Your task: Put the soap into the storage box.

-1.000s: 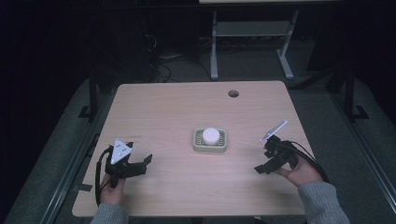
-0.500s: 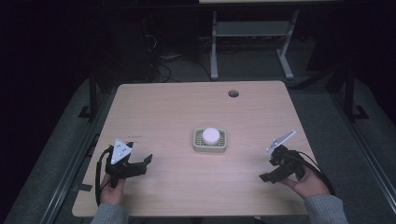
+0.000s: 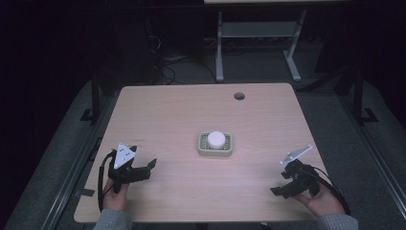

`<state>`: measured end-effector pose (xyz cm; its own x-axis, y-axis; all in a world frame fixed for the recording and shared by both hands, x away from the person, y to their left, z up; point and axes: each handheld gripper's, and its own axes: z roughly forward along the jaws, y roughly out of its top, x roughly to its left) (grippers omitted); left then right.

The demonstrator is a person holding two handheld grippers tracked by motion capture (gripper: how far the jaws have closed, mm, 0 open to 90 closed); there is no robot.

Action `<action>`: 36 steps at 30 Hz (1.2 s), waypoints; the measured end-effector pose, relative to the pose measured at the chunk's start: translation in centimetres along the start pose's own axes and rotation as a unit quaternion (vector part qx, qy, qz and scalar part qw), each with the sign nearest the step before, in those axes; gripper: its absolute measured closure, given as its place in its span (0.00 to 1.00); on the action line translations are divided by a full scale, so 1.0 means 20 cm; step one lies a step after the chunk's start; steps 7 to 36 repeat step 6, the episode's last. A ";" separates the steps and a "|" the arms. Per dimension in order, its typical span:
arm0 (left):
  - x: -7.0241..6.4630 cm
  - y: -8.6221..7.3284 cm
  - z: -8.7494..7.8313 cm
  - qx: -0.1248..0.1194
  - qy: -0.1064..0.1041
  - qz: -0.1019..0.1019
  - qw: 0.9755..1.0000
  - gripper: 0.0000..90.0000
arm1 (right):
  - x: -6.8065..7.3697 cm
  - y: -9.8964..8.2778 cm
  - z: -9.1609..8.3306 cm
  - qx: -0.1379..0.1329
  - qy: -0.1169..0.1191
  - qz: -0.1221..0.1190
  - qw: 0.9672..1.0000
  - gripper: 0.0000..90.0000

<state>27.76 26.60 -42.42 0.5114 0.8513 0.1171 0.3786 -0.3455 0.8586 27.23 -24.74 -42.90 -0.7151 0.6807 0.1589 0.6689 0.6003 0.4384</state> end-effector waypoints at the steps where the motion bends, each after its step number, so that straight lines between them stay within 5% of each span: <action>1: 0.00 0.00 0.00 0.000 0.000 0.000 1.000 0.17 | 0.00 0.00 0.00 0.000 0.000 0.002 1.000 0.24; 36: -0.01 0.01 0.00 0.001 -0.001 0.002 1.000 0.17 | 0.02 -0.01 -0.01 -0.006 -0.002 -0.001 1.000 0.24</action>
